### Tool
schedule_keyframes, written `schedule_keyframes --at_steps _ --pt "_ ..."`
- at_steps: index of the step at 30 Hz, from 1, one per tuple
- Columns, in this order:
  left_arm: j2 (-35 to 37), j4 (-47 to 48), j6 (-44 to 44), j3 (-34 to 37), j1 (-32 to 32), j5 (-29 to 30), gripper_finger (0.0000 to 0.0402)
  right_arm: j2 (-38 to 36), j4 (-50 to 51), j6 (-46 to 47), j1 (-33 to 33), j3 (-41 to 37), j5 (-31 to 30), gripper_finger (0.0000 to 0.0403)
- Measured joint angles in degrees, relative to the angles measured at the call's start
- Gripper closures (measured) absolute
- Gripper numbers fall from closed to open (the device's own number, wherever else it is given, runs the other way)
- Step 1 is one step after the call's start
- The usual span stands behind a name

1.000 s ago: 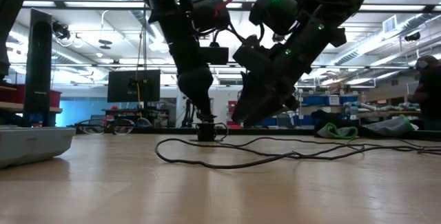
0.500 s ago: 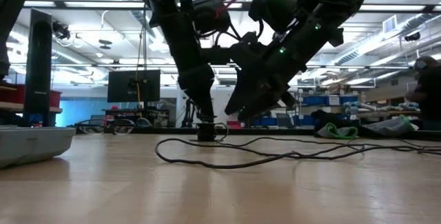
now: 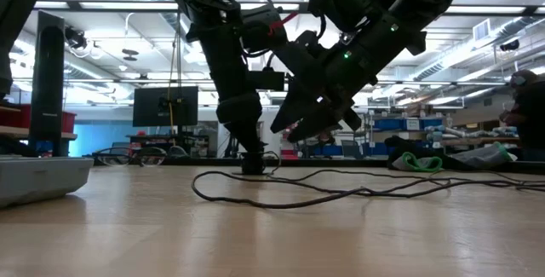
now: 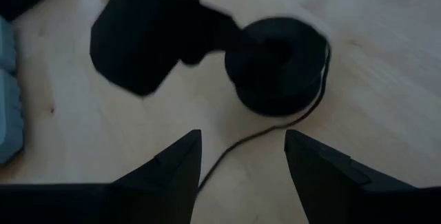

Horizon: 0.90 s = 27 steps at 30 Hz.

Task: Coil cords
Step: Uncoil the black wire from the black spool

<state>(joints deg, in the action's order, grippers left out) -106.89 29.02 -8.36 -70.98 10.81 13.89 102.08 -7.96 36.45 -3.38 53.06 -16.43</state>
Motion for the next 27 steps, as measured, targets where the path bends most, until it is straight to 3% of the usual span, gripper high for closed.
schedule_keyframes --at_steps 5,10,16,20,25,27 --pt "-0.01 -0.35 0.0 0.0 0.0 0.05 0.0039 2.61 -2.14 1.52 -0.19 0.05 -1.39 0.0194" --pt "-0.01 -0.23 0.0 0.0 0.07 0.09 0.0039 10.14 -7.12 1.98 -0.94 1.79 1.0 0.0195" --pt "-0.01 -0.36 -0.22 0.0 0.07 0.12 0.0039 13.87 -4.22 -1.91 -1.78 6.41 -3.87 0.0215" --pt "-0.01 -0.54 -0.24 0.0 0.09 0.46 0.0039 13.99 1.11 -5.23 -2.07 8.36 -5.46 0.0264" --pt "-0.01 -0.66 -0.28 -0.02 0.09 1.24 0.0039 13.77 7.52 -5.22 -1.82 8.85 -4.42 0.038" --pt "-0.01 -0.58 -0.33 -0.02 0.09 1.44 0.0039 13.48 8.93 -5.34 -2.19 8.87 -3.92 0.0392"
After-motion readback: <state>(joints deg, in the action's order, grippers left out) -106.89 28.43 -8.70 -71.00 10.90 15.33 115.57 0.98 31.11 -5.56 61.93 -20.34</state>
